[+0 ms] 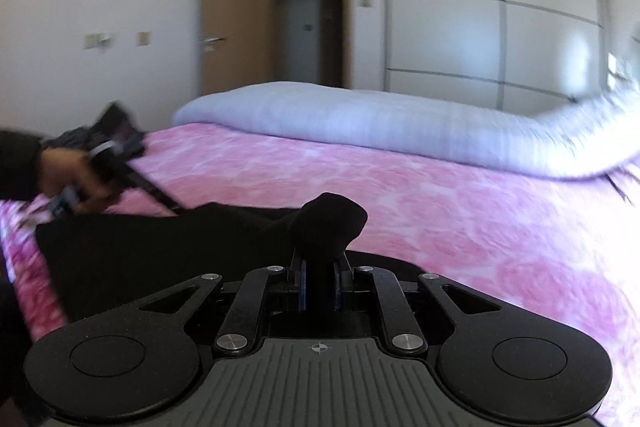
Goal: Fold clothes
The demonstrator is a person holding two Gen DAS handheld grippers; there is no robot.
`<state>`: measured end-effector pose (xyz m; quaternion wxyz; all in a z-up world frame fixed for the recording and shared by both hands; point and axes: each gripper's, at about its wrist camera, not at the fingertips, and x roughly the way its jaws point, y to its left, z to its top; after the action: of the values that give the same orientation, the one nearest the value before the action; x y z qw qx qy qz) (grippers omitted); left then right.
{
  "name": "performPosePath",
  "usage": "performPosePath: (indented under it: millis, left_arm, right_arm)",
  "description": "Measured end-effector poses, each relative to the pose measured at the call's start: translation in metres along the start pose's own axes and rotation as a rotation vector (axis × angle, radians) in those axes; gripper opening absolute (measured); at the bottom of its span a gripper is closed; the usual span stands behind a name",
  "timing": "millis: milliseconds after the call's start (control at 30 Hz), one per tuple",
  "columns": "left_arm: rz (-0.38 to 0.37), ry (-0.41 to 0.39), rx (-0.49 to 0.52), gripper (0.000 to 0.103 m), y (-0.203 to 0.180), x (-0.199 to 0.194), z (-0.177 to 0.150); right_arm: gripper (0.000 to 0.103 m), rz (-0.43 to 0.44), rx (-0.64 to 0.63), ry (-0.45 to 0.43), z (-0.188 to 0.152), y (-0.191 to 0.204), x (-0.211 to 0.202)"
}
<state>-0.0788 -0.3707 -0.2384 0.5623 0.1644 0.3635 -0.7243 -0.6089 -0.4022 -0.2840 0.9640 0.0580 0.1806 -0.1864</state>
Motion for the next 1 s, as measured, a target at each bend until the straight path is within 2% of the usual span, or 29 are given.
performPosePath:
  millis: [100, 167, 233, 333, 400, 433, 467, 567, 633, 700, 767, 867, 933, 1000]
  left_arm:
    - [0.007, -0.074, 0.044, 0.013, -0.013, -0.019, 0.002]
    - [0.022, -0.091, 0.051, 0.013, -0.015, -0.021, 0.005]
    - [0.041, -0.070, 0.039, 0.013, -0.010, -0.007, 0.007]
    - [0.060, -0.034, 0.007, 0.013, 0.000, 0.014, 0.008]
    - [0.057, -0.004, -0.018, 0.016, 0.005, 0.021, 0.010]
    - [0.057, 0.003, -0.034, 0.020, 0.008, 0.019, 0.012]
    - [0.063, 0.001, -0.043, 0.022, 0.010, 0.015, 0.014]
    - [0.075, -0.041, -0.056, 0.022, 0.012, -0.013, 0.019]
    - [0.053, -0.073, -0.079, 0.027, 0.009, -0.031, 0.025]
    - [0.006, -0.072, -0.072, 0.033, -0.002, -0.035, 0.031]
    - [-0.034, -0.032, -0.040, 0.040, -0.016, -0.024, 0.037]
    - [-0.048, 0.059, 0.050, 0.040, -0.036, 0.017, 0.043]
    - [-0.027, 0.134, 0.118, 0.038, -0.044, 0.045, 0.042]
    - [-0.005, 0.143, 0.196, 0.016, -0.053, 0.053, 0.042]
  right_arm:
    - [0.009, -0.014, 0.045, -0.015, 0.016, -0.022, 0.002]
    - [0.009, -0.021, 0.059, -0.013, 0.027, -0.035, 0.008]
    - [0.009, -0.035, 0.076, 0.019, 0.032, -0.045, 0.025]
    - [0.009, -0.055, 0.145, 0.149, 0.017, -0.064, 0.065]
    - [0.009, -0.026, 0.293, 0.223, 0.002, -0.083, 0.080]
    - [0.010, -0.012, 0.364, 0.216, -0.003, -0.091, 0.078]
    - [0.011, -0.006, 0.399, 0.201, -0.003, -0.096, 0.073]
    - [0.017, -0.008, 0.375, 0.185, 0.000, -0.095, 0.058]
    - [0.020, -0.011, 0.374, 0.188, 0.002, -0.095, 0.051]
    - [0.031, -0.016, 0.383, 0.186, 0.005, -0.093, 0.048]
    - [0.041, -0.018, 0.391, 0.176, 0.009, -0.085, 0.048]
    - [0.043, -0.011, 0.400, 0.172, 0.013, -0.075, 0.065]
    - [0.043, -0.019, 0.403, 0.175, 0.011, -0.072, 0.072]
    - [0.041, -0.030, 0.402, 0.192, 0.009, -0.072, 0.075]
